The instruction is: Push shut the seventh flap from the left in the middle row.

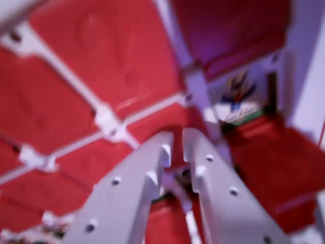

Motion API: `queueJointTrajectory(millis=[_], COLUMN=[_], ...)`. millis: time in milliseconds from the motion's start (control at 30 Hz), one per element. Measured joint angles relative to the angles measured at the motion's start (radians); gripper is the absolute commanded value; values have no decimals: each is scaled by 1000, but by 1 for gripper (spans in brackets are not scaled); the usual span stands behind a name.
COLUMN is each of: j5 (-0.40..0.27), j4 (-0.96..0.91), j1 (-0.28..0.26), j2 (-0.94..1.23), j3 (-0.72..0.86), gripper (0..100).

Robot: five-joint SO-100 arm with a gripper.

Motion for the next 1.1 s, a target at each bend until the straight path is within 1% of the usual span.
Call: queueJointTrajectory(millis=[200,367,633,933,1100], j5=[21,21,-15,-21,-48], j4=[14,14,37,37,37], j1=[-31,-34,-38,-86,-110], j2=[245,449,709,974,1114], j3=[215,354,548,772,896], gripper=[2,2,2,2,2])
